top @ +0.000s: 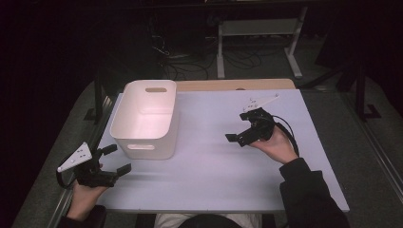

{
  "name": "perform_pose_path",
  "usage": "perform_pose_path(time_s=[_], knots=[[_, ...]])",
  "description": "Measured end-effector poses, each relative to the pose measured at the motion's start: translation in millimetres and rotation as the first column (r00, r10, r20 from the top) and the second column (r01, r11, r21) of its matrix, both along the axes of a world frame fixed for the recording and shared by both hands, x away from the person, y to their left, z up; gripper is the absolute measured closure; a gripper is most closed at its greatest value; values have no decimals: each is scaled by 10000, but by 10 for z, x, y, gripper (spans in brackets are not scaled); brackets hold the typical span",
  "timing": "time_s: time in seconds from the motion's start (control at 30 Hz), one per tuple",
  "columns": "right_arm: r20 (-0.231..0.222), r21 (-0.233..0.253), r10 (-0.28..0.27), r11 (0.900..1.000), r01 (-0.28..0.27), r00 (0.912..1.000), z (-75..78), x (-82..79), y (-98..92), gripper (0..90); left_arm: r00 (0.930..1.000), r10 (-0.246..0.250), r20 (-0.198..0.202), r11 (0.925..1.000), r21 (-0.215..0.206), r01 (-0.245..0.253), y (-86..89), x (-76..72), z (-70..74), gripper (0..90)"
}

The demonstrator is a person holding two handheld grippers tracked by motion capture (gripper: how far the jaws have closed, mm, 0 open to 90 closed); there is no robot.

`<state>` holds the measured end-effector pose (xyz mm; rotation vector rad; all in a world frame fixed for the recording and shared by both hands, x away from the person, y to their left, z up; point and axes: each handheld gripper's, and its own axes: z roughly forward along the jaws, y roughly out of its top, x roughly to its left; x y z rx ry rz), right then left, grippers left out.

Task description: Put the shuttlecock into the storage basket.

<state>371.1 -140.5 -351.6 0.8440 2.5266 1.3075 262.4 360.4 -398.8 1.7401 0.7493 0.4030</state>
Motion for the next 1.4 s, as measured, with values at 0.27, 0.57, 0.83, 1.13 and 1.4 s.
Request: perform_pose_path(time_s=[0.27,0.57,0.83,1.13,1.4], knots=[[-3,14,-102,9999,102,9999,-39,-27,-96,0,10000,-2,-11,10000,9,2,0,1,0,3],[-6,169,-303,9994,303,9995,-81,-92,-236,0,10000,33,-9,10000,2,-33,-1,2,0,3],[-108,337,-399,9986,403,9991,-126,-129,-315,0,10000,32,-10,10000,15,-32,1,1,0,3],[-295,497,-562,9971,577,9980,-224,-196,-431,0,10000,48,-5,10000,19,-48,2,0,1,3],[-436,581,-742,9954,767,9963,-305,-261,-557,0,10000,80,-15,10000,15,-80,3,-2,1,3]])
